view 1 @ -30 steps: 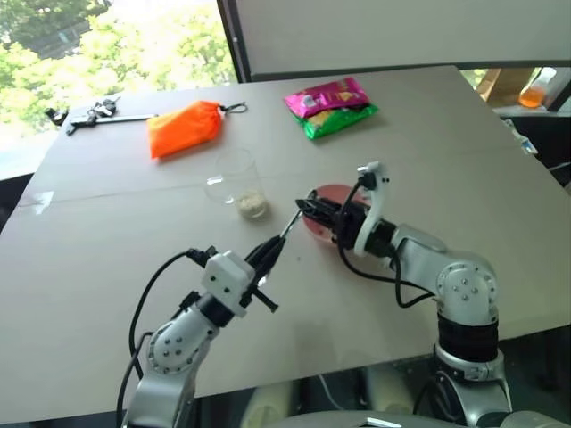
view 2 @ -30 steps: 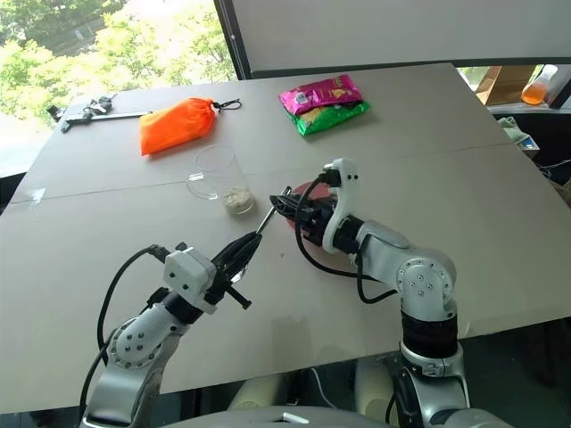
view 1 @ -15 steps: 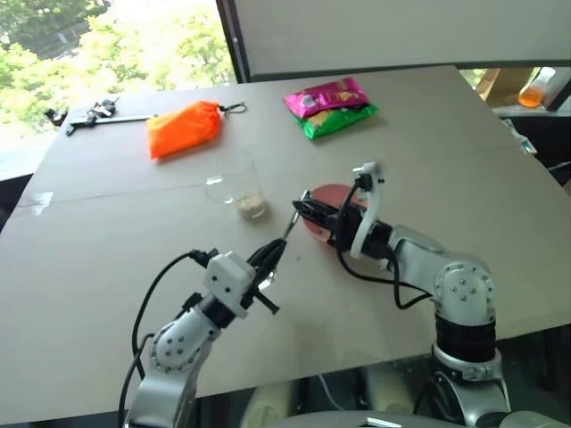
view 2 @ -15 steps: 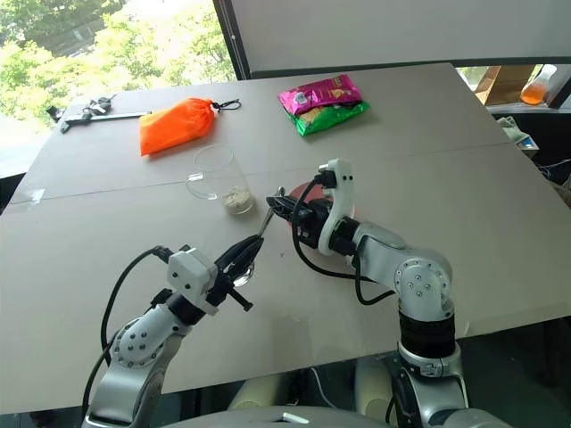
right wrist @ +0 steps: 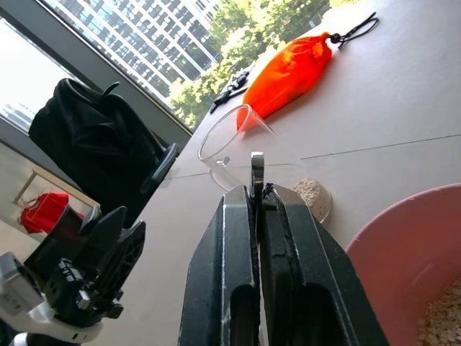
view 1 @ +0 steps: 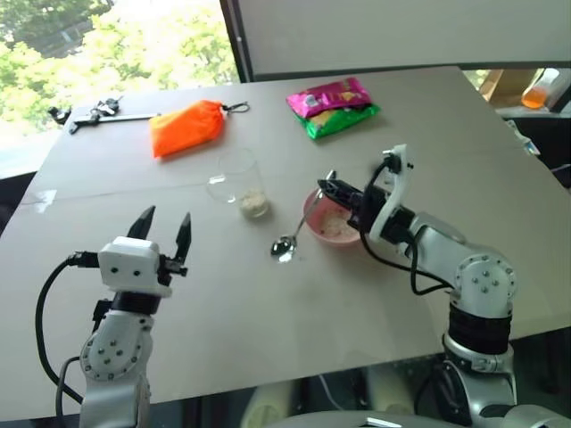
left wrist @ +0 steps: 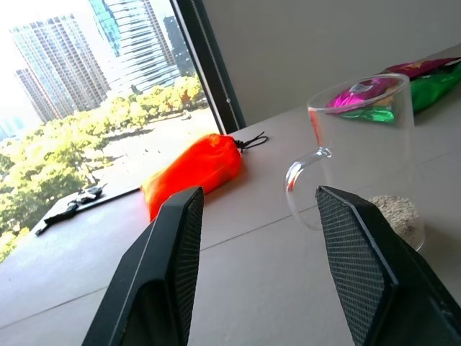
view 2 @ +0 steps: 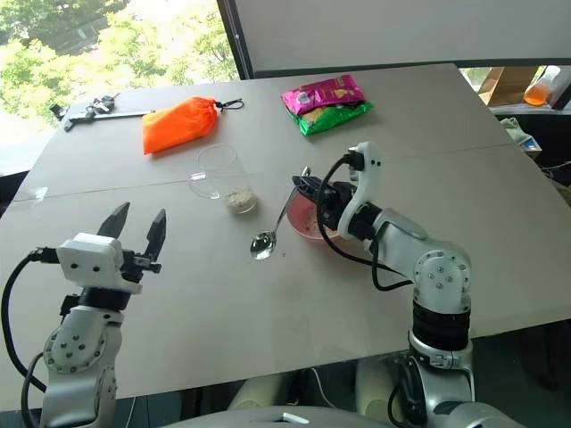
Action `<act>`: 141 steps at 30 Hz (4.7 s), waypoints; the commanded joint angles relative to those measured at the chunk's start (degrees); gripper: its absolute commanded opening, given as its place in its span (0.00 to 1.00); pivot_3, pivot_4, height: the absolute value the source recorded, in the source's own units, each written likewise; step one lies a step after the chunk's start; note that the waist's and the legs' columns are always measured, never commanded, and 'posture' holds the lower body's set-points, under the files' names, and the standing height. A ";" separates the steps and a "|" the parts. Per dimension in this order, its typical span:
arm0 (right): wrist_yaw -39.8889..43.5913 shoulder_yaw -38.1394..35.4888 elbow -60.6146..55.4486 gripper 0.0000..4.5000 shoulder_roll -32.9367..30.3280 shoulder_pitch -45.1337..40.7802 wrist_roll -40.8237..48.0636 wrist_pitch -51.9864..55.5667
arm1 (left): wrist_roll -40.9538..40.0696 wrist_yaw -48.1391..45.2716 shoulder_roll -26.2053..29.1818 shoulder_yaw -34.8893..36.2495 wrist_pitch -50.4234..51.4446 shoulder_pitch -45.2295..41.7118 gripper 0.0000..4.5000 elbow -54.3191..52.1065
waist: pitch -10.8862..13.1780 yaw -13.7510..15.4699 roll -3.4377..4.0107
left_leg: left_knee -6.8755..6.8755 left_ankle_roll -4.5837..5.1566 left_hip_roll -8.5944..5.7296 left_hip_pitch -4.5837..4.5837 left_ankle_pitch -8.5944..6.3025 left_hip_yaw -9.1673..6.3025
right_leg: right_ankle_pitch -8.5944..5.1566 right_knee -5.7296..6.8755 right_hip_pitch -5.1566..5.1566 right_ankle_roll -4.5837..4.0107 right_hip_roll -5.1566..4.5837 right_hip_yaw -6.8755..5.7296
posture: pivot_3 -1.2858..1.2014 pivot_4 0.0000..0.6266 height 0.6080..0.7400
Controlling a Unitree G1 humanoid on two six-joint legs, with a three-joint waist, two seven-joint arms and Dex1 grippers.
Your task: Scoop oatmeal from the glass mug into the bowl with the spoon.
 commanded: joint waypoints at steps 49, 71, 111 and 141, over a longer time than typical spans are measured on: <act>-1.95 1.37 1.01 0.00 -5.37 -6.66 6.13 -7.49 | 0.06 -1.56 3.22 -6.91 1.81 -26.75 0.03 27.51 | -0.01 -0.19 -0.03 | 0.04 -0.07 -0.01 -0.08 0.05 0.04 | 0.00 0.18 -0.12 0.00 -0.05 0.09 | 0.52 0.24 1.00; 15.65 4.08 19.47 0.00 -11.31 -28.23 -12.08 -16.49 | 4.94 -6.17 3.46 -14.53 -13.59 -30.03 0.03 32.90 | -0.01 -0.14 -0.03 | 0.09 -0.09 -0.03 -0.20 0.06 0.12 | 0.00 0.29 -0.31 -0.01 -0.07 0.13 | 0.52 0.24 1.00; 21.86 0.45 19.28 0.00 -0.68 -23.98 -27.53 -5.13 | 6.65 -9.78 5.50 -17.41 -23.48 -35.29 0.03 44.28 | -0.04 -0.32 -0.05 | 0.86 -0.16 -0.06 -0.97 0.11 0.16 | 0.01 0.95 -1.05 -0.01 -0.06 0.11 | 0.52 0.24 1.00; -9.61 -25.73 27.25 0.00 3.49 -28.08 -0.74 7.50 | 3.07 -7.05 1.06 -15.22 -24.97 -35.40 0.03 46.78 | -0.04 -0.52 -0.05 | 0.86 -0.14 -0.06 -0.97 0.11 0.20 | 0.01 1.00 -1.04 -0.01 -0.08 0.15 | 0.52 0.24 1.00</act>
